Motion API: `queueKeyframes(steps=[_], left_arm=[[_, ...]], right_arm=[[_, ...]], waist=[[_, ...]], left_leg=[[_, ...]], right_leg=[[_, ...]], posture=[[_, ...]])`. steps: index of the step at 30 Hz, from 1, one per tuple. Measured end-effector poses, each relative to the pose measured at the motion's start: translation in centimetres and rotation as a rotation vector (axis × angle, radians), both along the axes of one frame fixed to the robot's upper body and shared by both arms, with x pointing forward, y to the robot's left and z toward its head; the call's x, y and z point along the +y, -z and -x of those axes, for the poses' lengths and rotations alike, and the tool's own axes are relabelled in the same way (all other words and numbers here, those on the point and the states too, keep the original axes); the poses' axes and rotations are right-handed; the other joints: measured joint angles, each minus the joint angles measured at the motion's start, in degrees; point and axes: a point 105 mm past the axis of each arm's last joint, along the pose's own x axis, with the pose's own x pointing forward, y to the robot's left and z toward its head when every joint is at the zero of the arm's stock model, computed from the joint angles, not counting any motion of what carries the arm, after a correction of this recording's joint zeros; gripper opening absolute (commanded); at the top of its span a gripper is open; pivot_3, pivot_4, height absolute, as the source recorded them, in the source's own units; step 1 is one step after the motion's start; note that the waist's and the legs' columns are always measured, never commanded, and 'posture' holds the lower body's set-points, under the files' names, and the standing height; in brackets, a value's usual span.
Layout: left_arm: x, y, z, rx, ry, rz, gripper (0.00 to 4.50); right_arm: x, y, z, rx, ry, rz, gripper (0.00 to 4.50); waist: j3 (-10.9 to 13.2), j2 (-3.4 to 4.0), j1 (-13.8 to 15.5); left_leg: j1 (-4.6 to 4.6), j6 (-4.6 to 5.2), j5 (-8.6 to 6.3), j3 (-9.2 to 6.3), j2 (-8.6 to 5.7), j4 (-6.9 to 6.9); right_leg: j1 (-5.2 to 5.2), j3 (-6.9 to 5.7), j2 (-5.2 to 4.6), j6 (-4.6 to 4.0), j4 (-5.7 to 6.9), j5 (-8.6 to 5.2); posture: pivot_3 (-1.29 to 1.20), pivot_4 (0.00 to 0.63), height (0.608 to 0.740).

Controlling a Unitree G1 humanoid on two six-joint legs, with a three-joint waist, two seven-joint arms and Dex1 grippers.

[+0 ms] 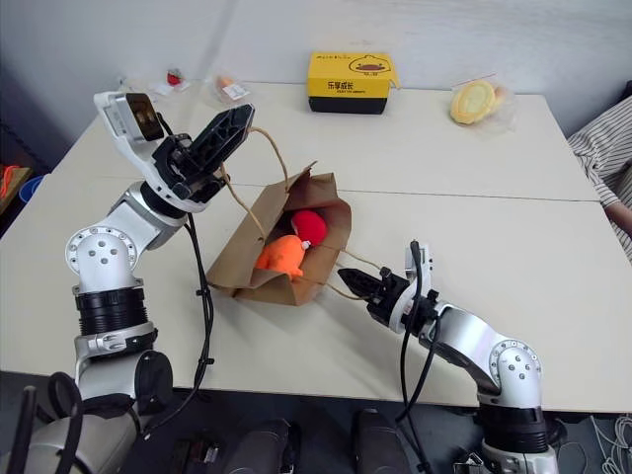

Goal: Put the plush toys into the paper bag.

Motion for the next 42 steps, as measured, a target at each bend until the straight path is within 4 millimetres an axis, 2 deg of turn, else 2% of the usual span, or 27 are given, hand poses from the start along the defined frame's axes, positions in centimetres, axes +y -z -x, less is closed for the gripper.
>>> queueKeyframes(steps=[3,7,9,13,15,17,21,24,28,38,39,40,42], left_arm=[[-0.1,0.0,0.0,-0.002,0.005,-0.002,0.0],[-0.1,0.0,0.1,-0.008,0.005,-0.005,0.0],[-0.3,0.1,0.1,-0.009,0.01,-0.01,0.0],[-0.5,0.5,-0.7,-0.008,-0.029,-0.019,0.0],[-1.2,1.0,-1.1,-0.019,-0.057,-0.056,0.0],[-1.9,1.5,-1.5,-0.053,-0.099,-0.119,0.0],[-2.9,3.0,-1.5,-0.147,-0.167,-0.258,0.0],[-3.5,4.0,-1.2,-0.173,-0.168,-0.321,0.0],[-3.3,4.2,-0.9,-0.187,-0.179,-0.348,0.87],[-2.5,4.2,-0.5,-0.185,-0.186,-0.365,3.88],[-2.3,4.4,-0.5,-0.178,-0.189,-0.365,4.22],[-2.2,4.5,-0.5,-0.174,-0.192,-0.364,4.48],[-2.2,4.5,-0.5,-0.172,-0.192,-0.366,4.48]], right_arm=[[-1.3,-1.8,0.3,-0.116,-0.047,0.084,0.04],[-3.7,-7.8,-0.2,-0.368,-0.058,0.121,0.04],[-4.3,-9.8,-0.3,-0.445,-0.068,0.125,0.04],[-4.4,-13.9,-0.7,-0.577,-0.086,0.11,0.04],[-4.1,-15.3,-1.2,-0.605,-0.081,0.094,0.04],[-3.4,-15.7,-1.7,-0.602,-0.085,0.08,0.04],[-1.4,-13.8,-2.9,-0.548,-0.102,0.107,0.04],[-1.0,-13.0,-3.3,-0.543,-0.101,0.148,0.04],[-1.4,-12.9,-2.8,-0.551,-0.127,0.133,0.91],[-5.0,-13.1,-0.2,-0.587,-0.215,0.238,4.26],[-5.4,-13.2,0.0,-0.593,-0.224,0.258,4.5],[-5.7,-13.4,0.2,-0.6,-0.226,0.267,4.5],[-6.4,-13.2,0.8,-0.604,-0.249,0.287,4.5]], waist=[[0.0,0.03,0.0],[0.0,0.02,0.1],[0.0,0.02,0.1],[0.0,0.02,0.1],[0.0,0.02,0.1],[0.0,0.02,0.1],[0.0,0.02,0.1],[0.0,0.03,0.1],[0.0,0.03,0.2],[0.0,0.06,0.3],[0.0,0.06,0.3],[0.0,0.06,0.3],[0.0,0.06,0.4]], left_leg=[[-0.01,0.06,-0.01,0.02,-0.02,0.03],[-0.02,0.06,-0.01,0.01,-0.01,0.02],[-0.01,0.06,-0.01,0.02,0.0,-0.01],[-0.01,0.06,-0.01,0.03,0.0,0.0],[-0.02,0.05,-0.01,0.02,0.0,0.01],[-0.02,0.05,-0.01,0.04,0.0,0.0],[-0.14,0.06,-0.01,0.04,0.0,-0.03],[-0.36,0.06,-0.01,-0.02,0.0,0.05],[-0.61,0.06,-0.01,-0.18,0.0,0.21],[-0.79,0.1,-0.03,-0.39,-0.01,0.45],[-0.79,0.1,-0.03,-0.39,-0.01,0.45],[-0.79,0.1,-0.03,-0.39,0.0,0.45],[-0.79,0.1,-0.03,-0.4,-0.01,0.46]], right_leg=[[0.02,0.0,-0.02,0.01,-0.02,0.01],[0.0,-0.02,0.01,0.02,-0.1,0.01],[0.01,-0.02,0.02,0.02,-0.08,0.01],[-0.01,0.0,0.0,0.02,-0.1,0.01],[0.0,-0.02,0.0,0.02,-0.1,0.01],[0.0,-0.01,-0.01,0.02,-0.09,0.01],[-0.09,-0.01,-0.03,0.02,-0.11,0.01],[-0.25,-0.06,-0.05,0.03,-0.1,0.02],[-0.35,-0.22,-0.09,0.04,-0.1,0.02],[-0.32,-0.44,-0.11,0.04,-0.09,0.02],[-0.32,-0.45,-0.1,0.04,-0.09,0.02],[-0.32,-0.45,-0.09,0.04,-0.1,0.02],[-0.3,-0.47,-0.09,0.04,-0.1,0.02]], posture=[[0.0,0.15,0.74],[0.0,0.15,0.74],[0.0,0.15,0.74],[0.0,0.15,0.74],[0.0,0.15,0.74],[0.0,0.15,0.74],[0.0,0.15,0.74],[0.0,0.15,0.74],[0.0,0.15,0.74],[0.0,0.15,0.74],[0.0,0.15,0.74],[0.0,0.15,0.74],[0.0,0.15,0.74]])
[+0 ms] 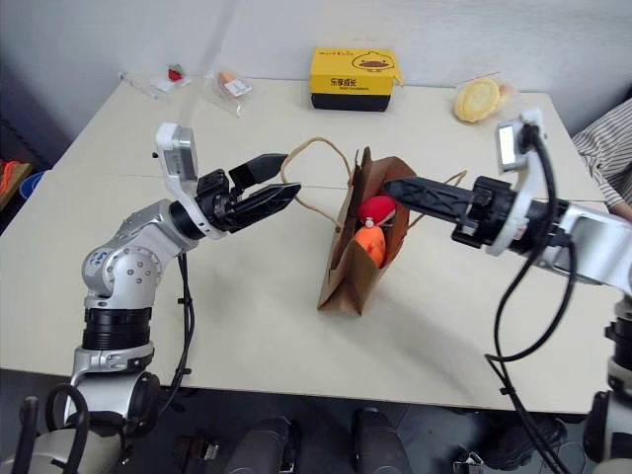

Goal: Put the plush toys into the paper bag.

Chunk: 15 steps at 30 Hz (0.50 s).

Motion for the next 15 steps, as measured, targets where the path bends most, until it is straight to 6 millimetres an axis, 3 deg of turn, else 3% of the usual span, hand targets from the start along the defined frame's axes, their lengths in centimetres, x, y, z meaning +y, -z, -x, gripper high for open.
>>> queueKeyframes(steps=[4,12,15], left_arm=[[0.1,0.0,0.0,0.005,0.0,-0.004,4.48],[1.2,1.3,1.4,0.029,0.009,-0.076,4.48],[2.1,2.8,2.7,0.04,-0.008,-0.138,4.5]], right_arm=[[-0.6,0.2,0.8,-0.017,-0.032,0.012,4.5],[-2.3,5.5,2.6,-0.08,-0.04,0.295,4.5],[-3.7,6.1,3.0,-0.137,0.004,0.317,3.88]], waist=[[0.0,0.0,0.0],[0.0,0.01,0.7],[0.0,0.01,0.9]], left_leg=[[0.0,0.01,-0.01,0.0,0.0,0.06],[0.02,0.03,-0.02,-0.02,-0.02,0.04],[0.11,0.01,-0.02,-0.04,-0.01,0.03]], right_leg=[[0.03,0.0,0.0,0.01,0.02,0.0],[0.04,0.01,0.01,0.01,-0.01,0.01],[0.1,0.02,0.01,0.01,-0.01,0.01]], posture=[[0.0,0.15,0.74],[0.0,0.15,0.74],[0.0,0.15,0.74]])
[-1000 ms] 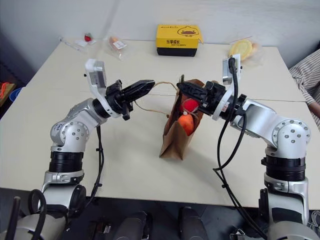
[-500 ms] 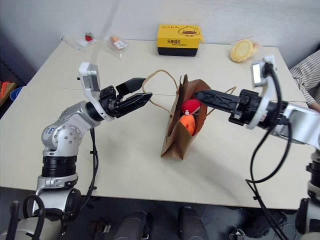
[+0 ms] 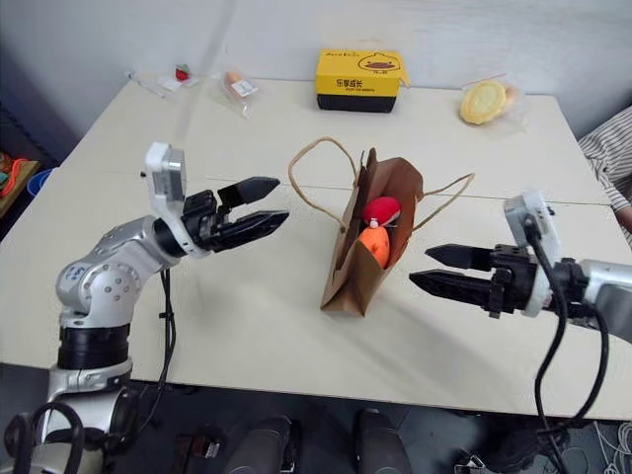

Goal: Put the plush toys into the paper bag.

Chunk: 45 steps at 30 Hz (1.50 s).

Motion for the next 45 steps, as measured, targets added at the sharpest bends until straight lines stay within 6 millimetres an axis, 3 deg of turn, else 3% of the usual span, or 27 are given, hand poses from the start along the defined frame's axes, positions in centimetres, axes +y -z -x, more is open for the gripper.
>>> queueKeyframes(steps=[4,7,11,16,23,36,45], left_arm=[[0.3,1.7,1.5,0.031,0.002,-0.048,4.5],[-0.5,2.5,2.2,0.016,-0.002,-0.075,4.5],[-2.2,3.8,2.3,-0.008,-0.011,-0.122,4.5],[-3.7,4.6,2.5,0.0,-0.024,-0.096,4.5],[-5.1,5.0,2.8,-0.018,-0.011,-0.102,4.5],[-6.3,4.5,1.5,-0.065,-0.087,-0.068,4.5],[-6.6,5.3,0.3,-0.059,-0.189,-0.099,4.5]], right_arm=[[-1.3,3.4,0.2,-0.031,0.063,0.135,2.52],[0.0,5.6,-0.2,-0.125,0.051,0.179,1.4],[2.3,6.3,-1.5,-0.261,0.056,0.16,0.05],[5.1,6.4,-2.5,-0.389,0.055,0.124,0.05],[7.5,6.6,-2.7,-0.436,-0.005,0.131,0.05],[10.3,6.6,-3.5,-0.475,-0.012,0.123,0.05],[12.3,7.0,-4.2,-0.484,-0.022,0.123,0.05]], waist=[[0.0,0.01,0.4],[0.0,0.03,0.4],[0.0,0.13,0.3],[0.0,0.17,0.2],[0.0,0.17,0.3],[0.0,0.17,0.2],[0.0,0.17,0.2]], left_leg=[[0.07,-0.01,0.0,-0.01,-0.01,0.07],[0.19,-0.01,0.0,-0.03,-0.05,0.09],[0.21,-0.05,0.02,-0.02,-0.1,0.09],[0.21,-0.08,0.04,-0.01,-0.11,0.04],[0.21,-0.08,0.04,-0.02,-0.12,0.09],[0.21,-0.08,0.03,-0.02,-0.15,0.18],[0.21,-0.08,0.04,-0.01,-0.15,0.2]], right_leg=[[0.08,0.01,-0.02,0.0,-0.24,0.0],[0.23,0.05,-0.02,0.05,-0.31,0.03],[0.17,0.07,-0.01,0.05,-0.23,0.04],[0.13,0.08,-0.02,0.05,-0.2,0.03],[0.15,0.07,-0.02,0.05,-0.18,0.03],[0.13,0.06,-0.03,0.04,-0.06,0.03],[0.11,0.06,-0.02,0.04,0.02,0.03]], posture=[[0.0,0.15,0.74],[0.0,0.15,0.74],[0.0,0.15,0.74],[0.0,0.15,0.74],[0.0,0.15,0.74],[0.0,0.15,0.74],[0.0,0.15,0.74]])
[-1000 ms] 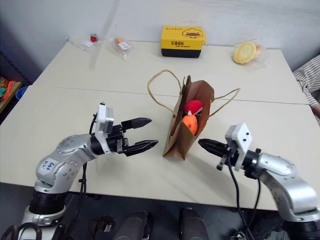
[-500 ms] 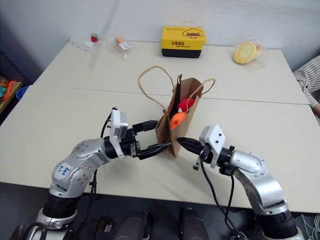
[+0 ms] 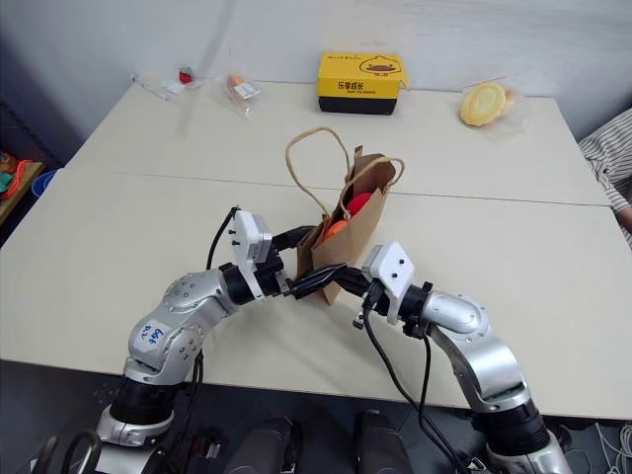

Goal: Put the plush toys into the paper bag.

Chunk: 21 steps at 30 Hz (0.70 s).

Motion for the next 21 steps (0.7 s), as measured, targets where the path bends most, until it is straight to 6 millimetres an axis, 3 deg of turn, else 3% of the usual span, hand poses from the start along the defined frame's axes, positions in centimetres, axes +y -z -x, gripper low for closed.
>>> queueKeyframes(steps=[1,4,16,19,21], left_arm=[[0.0,0.1,0.0,-0.002,-0.006,-0.008,4.5],[0.0,0.1,-0.2,-0.004,-0.027,-0.01,3.86],[1.1,-0.1,-0.8,-0.011,-0.086,0.004,0.02],[1.9,0.2,-0.6,-0.034,-0.036,-0.063,0.02],[3.6,0.2,-0.3,-0.045,0.036,-0.135,0.02]], right_arm=[[0.1,0.0,-0.1,-0.001,0.002,-0.001,0.05],[0.6,-0.2,-0.2,-0.02,0.003,0.009,0.0],[1.0,0.3,-0.1,-0.023,-0.001,0.027,0.0],[0.5,0.6,0.1,-0.011,0.003,0.038,0.0],[-1.1,1.1,0.4,0.015,0.035,0.05,0.0]], waist=[[0.0,0.0,0.0],[0.0,0.0,0.0],[0.0,0.0,0.0],[0.0,0.0,-0.1],[0.0,0.01,-0.1]], left_leg=[[0.0,0.0,0.0,0.0,-0.01,0.0],[0.0,0.0,0.0,-0.01,0.0,0.02],[0.0,0.0,0.0,0.0,-0.01,0.03],[0.0,0.0,0.0,0.0,0.0,0.02],[0.0,0.0,0.0,-0.01,-0.01,0.01]], right_leg=[[0.0,0.0,0.0,0.0,0.0,0.0],[0.0,0.0,0.0,0.0,0.0,0.0],[0.0,-0.01,0.0,0.0,0.02,0.0],[0.0,-0.02,0.0,-0.01,0.02,-0.01],[0.0,-0.04,0.0,-0.04,0.01,-0.02]], posture=[[0.0,0.15,0.74],[0.0,0.15,0.74],[0.0,0.15,0.74],[0.0,0.15,0.74],[0.0,0.15,0.74]])
